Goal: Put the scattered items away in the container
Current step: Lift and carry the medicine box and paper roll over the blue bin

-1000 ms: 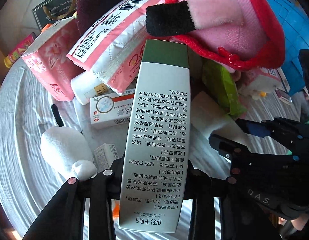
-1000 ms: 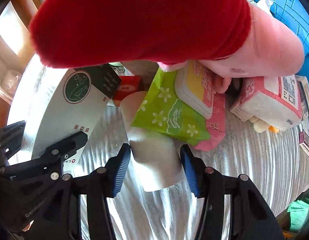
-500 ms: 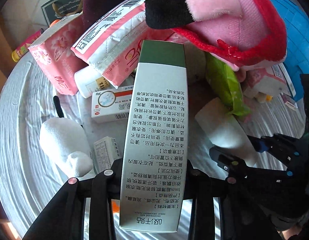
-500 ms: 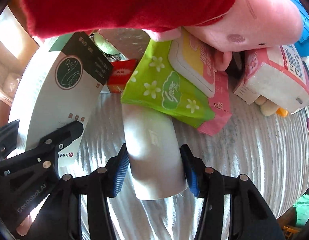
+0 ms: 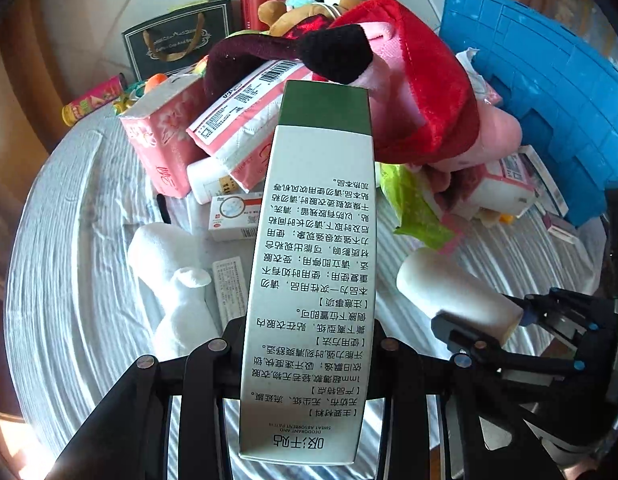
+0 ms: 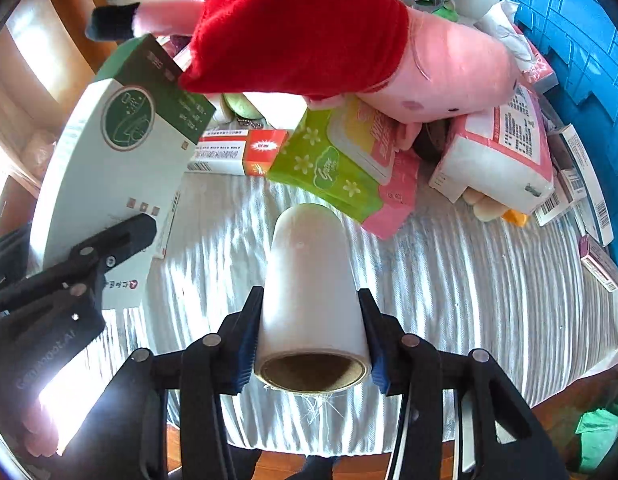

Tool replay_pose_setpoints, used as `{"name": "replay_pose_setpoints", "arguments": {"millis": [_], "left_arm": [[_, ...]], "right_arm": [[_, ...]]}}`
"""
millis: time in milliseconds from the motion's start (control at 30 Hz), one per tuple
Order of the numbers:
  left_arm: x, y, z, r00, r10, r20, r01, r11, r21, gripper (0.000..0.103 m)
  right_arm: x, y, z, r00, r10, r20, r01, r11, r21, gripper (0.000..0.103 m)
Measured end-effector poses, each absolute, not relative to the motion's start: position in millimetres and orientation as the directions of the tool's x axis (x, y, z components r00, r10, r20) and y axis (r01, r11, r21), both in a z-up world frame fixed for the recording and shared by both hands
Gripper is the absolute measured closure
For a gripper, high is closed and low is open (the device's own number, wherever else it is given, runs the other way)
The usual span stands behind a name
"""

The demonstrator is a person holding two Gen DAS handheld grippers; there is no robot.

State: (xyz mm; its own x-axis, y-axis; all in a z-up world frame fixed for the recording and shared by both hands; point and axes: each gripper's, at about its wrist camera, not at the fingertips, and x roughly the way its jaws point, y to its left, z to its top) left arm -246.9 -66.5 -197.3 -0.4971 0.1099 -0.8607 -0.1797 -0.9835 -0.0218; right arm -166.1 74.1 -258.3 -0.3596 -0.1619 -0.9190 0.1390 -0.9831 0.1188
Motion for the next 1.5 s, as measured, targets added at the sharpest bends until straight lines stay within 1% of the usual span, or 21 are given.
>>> {"name": "replay_pose_setpoints", "arguments": {"millis": [300, 533, 633, 733, 833, 933, 1000, 1267, 1500], "left_arm": [[-187.0, -45.0, -245.4, -0.437, 0.037, -0.899, -0.072, -0.997, -0.006, 0.068], [-174.1, -40.6, -257.8, -0.415, -0.006, -0.91, -0.048, -0.998, 0.028, 0.068], [-174.4, -43.9, -261.1, -0.414, -0.011, -0.91, -0.035, -0.999, 0.028, 0.068], [-173.1, -45.4, -258.3, -0.421, -0.013, -0.907, -0.04, -0.999, 0.033, 0.068], [-173.7, -48.3, -246.8, -0.441, -0.006, -0.898, -0.038, -0.999, 0.025, 0.068], [-173.9, -48.8, -227.2, -0.479, 0.006, -0.878, -0.047, -0.999, 0.019, 0.068], [-175.0, -48.8, -212.6, -0.506, 0.017, -0.862, -0.055, -0.998, 0.013, 0.068], [-184.1, -45.7, -154.1, -0.607, 0.067, -0.792, -0.1, -0.995, -0.008, 0.068], [-197.6, -28.8, -108.0, -0.68, 0.111, -0.725, -0.142, -0.99, -0.018, 0.068]], "right_arm": [[-162.9, 97.8, -265.7, -0.309, -0.199, -0.93, 0.205, -0.969, 0.14, 0.058], [-165.4, 111.1, -272.2, -0.278, -0.224, -0.934, 0.248, -0.956, 0.156, 0.058], [-168.2, 106.0, -273.4, -0.295, -0.206, -0.933, 0.245, -0.96, 0.135, 0.058], [-168.2, 104.1, -262.0, -0.323, -0.225, -0.919, 0.24, -0.959, 0.151, 0.058], [-172.7, 102.5, -240.0, -0.367, -0.235, -0.9, 0.25, -0.957, 0.148, 0.058], [-174.9, 90.0, -209.9, -0.425, -0.232, -0.875, 0.247, -0.96, 0.135, 0.058], [-181.4, 98.0, -192.7, -0.46, -0.229, -0.858, 0.244, -0.962, 0.125, 0.058], [-209.6, 98.0, -132.1, -0.589, -0.188, -0.786, 0.21, -0.975, 0.076, 0.058], [-209.5, 104.3, -78.0, -0.683, -0.148, -0.715, 0.174, -0.984, 0.037, 0.058]]}}
